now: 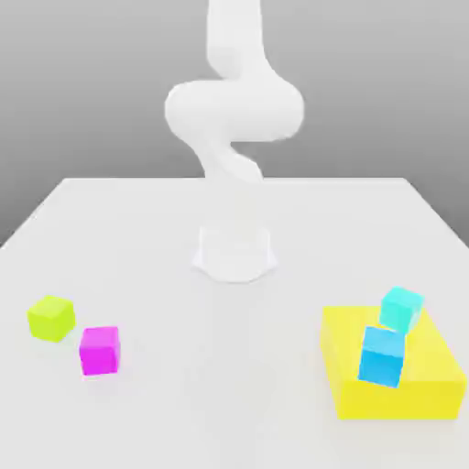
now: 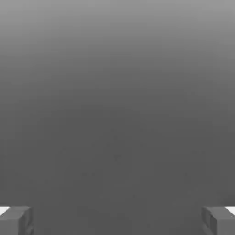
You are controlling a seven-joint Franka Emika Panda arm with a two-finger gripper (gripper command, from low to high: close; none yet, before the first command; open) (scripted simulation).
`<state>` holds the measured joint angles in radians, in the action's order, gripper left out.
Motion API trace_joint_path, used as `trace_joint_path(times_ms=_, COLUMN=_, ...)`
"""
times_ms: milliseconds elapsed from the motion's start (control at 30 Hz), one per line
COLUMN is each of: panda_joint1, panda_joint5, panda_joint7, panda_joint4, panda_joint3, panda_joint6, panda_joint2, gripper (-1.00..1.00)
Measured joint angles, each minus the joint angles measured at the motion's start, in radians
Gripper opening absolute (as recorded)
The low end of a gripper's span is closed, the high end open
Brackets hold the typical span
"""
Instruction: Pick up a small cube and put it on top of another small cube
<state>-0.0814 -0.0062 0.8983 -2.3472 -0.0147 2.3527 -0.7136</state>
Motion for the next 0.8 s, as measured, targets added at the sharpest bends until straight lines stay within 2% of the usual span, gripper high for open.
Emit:
trace_joint_path(times_ms=300, panda_joint1=-0.288, panda_joint5=-0.023, panda_joint7=0.366, panda_joint4=-0.174, panda_joint3=-0.078, panda_joint6=0.195, panda_joint2=0.322, gripper=0.0)
trace_joint_path(times_ms=533, panda_joint1=-0.469, panda_joint5=-0.023, panda_joint7=0.63, panda_joint4=-0.307, panda_joint3=-0.179, panda_joint6=0.344, panda_joint2=0.566, gripper=0.0)
trace_joint_path(times_ms=700, panda_joint1=-0.617, panda_joint5=0.043, panda_joint7=0.768, panda_joint4=-0.398, panda_joint3=-0.252, panda_joint6=0.451, panda_joint2=0.745, gripper=0.0)
trace_joint_path(times_ms=800, panda_joint1=-0.625, panda_joint5=0.135, panda_joint7=0.73, panda_joint4=-0.397, panda_joint3=-0.219, panda_joint6=0.532, panda_joint2=0.856, gripper=0.0)
